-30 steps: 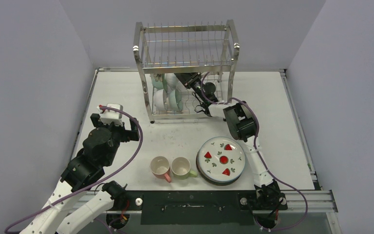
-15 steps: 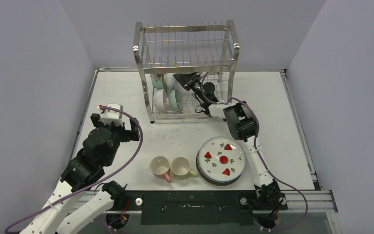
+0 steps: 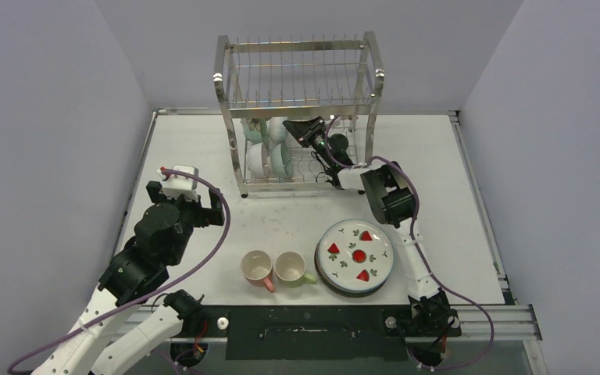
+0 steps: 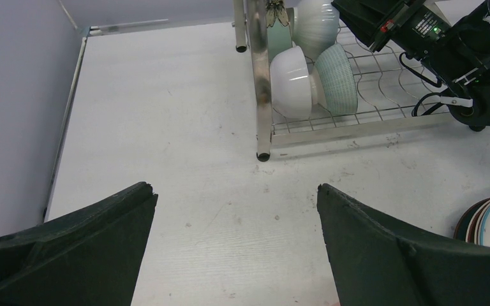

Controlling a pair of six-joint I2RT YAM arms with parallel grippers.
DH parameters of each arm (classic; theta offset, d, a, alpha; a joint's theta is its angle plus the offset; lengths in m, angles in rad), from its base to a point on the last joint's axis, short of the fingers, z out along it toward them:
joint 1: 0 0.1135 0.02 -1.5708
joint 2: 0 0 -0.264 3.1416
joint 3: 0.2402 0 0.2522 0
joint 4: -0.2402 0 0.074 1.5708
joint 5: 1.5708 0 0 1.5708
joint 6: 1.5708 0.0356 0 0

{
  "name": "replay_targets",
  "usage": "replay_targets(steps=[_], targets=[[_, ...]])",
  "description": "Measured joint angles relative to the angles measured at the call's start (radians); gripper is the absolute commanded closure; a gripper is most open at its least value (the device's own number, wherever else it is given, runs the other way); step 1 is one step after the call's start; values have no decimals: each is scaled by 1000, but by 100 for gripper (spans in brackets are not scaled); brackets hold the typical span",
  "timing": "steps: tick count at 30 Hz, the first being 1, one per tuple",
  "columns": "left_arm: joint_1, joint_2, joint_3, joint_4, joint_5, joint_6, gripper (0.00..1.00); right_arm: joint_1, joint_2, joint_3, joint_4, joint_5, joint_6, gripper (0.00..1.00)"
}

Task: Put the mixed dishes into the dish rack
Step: Insert the bowl into the dish rack.

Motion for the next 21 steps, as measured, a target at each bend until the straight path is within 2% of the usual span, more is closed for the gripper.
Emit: replay_targets(steps=[3,10,21], targets=[[1,3,0,0,0,0,3,0,-2,0,-4,-1,-8,87],[2,6,0,0,1,0,3,1,-20,0,-79,-2,-58,61],[3,6,0,0,8,0,3,1,-65,-8,-191,20,-130,51]])
